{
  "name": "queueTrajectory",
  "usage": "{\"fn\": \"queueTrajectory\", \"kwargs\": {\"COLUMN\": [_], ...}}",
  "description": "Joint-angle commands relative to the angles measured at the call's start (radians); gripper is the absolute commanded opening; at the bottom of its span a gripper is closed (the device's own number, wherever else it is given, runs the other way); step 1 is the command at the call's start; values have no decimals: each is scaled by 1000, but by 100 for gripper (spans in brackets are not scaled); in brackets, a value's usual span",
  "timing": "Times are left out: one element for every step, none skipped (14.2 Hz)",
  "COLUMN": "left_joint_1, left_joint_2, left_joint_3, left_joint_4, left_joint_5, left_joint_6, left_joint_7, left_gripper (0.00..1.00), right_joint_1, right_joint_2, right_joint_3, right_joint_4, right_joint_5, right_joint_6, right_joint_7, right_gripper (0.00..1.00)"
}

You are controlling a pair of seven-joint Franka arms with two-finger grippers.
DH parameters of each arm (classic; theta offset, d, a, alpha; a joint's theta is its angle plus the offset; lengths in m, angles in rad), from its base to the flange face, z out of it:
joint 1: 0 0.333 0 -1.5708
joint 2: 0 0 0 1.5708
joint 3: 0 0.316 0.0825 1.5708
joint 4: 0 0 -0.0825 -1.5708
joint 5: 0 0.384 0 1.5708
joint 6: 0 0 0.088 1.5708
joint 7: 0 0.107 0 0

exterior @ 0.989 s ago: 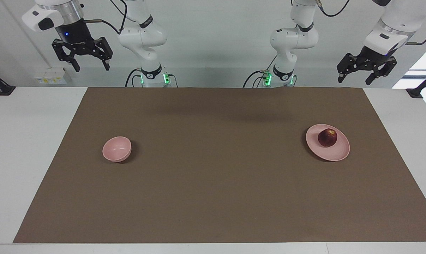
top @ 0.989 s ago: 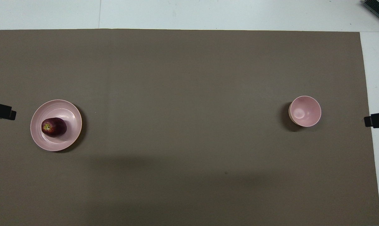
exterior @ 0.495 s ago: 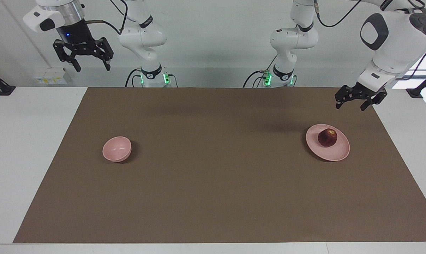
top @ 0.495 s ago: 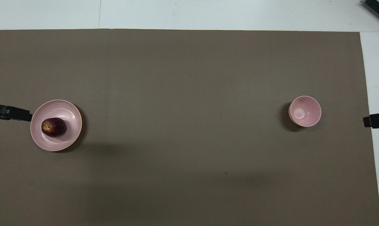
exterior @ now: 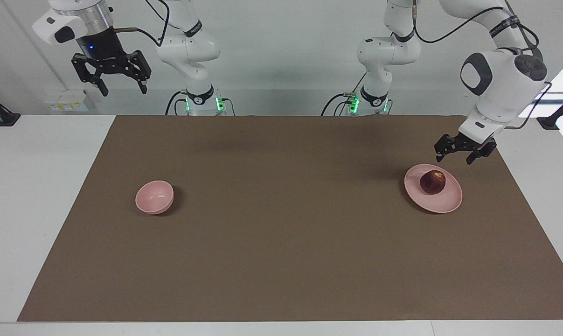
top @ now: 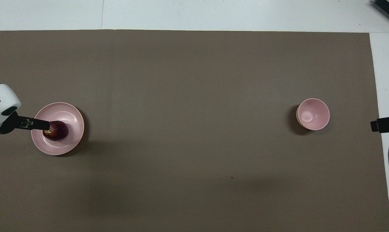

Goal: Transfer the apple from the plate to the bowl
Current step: 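Lower the left gripper over the plate and grasp the red apple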

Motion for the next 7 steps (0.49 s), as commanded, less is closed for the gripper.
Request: {"fn": "queueTrajectory", "kwargs": {"left_joint_1": [6,6,6,6,6,6,6], "left_joint_2": [12,18,30,39,61,73,88], "left_joint_3": [-1,-1,-1,-1,-1,-1,-1], "left_joint_4": [-85,-99,-103,-103,-103,-105,-109], "left_joint_5": [-9,-9,-9,-9,-9,-9,-11], "left_joint_6": [122,149,163,169,184,212,233], "left_joint_7": [16,16,16,16,16,16,16], "left_gripper": [100,100,100,100,100,100,100], "right_joint_1": [-9,-9,-9,-9,-9,-9,-9], "right_joint_2": [-25,-25,-25,-25,-25,-25,-25], "right_joint_3": [3,3,3,3,3,3,3], "right_joint_4": [-30,-30,-30,-31,-30,-30,-30], "right_joint_5": [10,10,10,10,10,10,10], "right_joint_6": [4,3,3,4,4,4,4], "right_joint_7": [-31,-31,-30,-30,-31,-31,-31], "right_gripper": [100,100,100,100,100,100,100]}}
